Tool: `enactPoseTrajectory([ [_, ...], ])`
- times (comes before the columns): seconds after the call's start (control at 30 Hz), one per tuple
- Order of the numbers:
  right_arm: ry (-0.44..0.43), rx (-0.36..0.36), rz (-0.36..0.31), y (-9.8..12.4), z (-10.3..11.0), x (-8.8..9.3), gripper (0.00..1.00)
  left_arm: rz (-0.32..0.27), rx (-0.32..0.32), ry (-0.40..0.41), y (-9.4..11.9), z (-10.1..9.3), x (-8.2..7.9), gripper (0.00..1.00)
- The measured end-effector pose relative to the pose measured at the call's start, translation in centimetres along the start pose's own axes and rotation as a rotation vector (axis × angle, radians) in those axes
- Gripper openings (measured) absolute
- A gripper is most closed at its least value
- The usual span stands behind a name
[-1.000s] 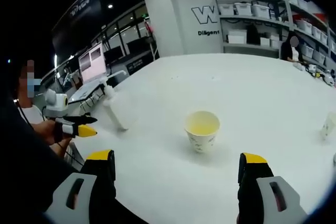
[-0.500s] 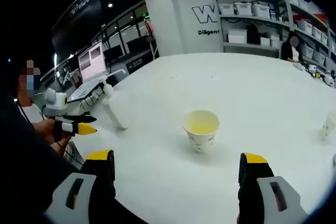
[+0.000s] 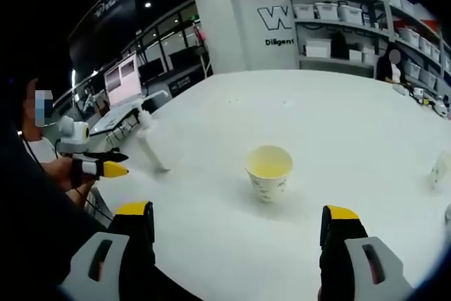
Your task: Hold the bottle steady, press the pump all the way down and release, and repeat the specified number of times to dispense into the cup
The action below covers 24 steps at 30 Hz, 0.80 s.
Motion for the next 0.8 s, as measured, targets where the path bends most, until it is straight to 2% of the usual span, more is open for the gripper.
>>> enactPoseTrajectory([
  [0.3,0.008,-0.005,0.008,0.1,0.1,0.1,0.99,-0.016,-0.008,-0.012,-0.3,-0.2,-0.5,0.98],
  [0.37,0.015,-0.004,0.01,0.1,0.2,0.1,0.99,-0.045,-0.038,-0.045,-0.3,-0.2,-1.0,0.97],
  [0.57,0.021,-0.005,0.014,0.3,0.1,0.1,0.99,-0.064,-0.068,-0.058,-1.1,-0.2,-1.5,0.96],
  [0.7,0.026,-0.004,0.014,0.4,0.0,0.0,0.99,-0.105,-0.127,-0.065,-1.7,0.0,-2.2,0.93],
  [0.8,0.024,-0.003,0.012,0.5,-0.1,0.0,0.99,-0.135,-0.134,-0.064,-2.2,-0.1,-2.8,0.91],
])
Point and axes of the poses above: the point that each gripper's makers call its tool centre point, and the gripper's own axes: y roughly backward along the fingers, z roughly to its left, x roughly out of its underside, the point moved 9 cm from there along y, roughly backward along the fingers, and after that the axes turned 4 degrees about z, right-handed, at the moved point
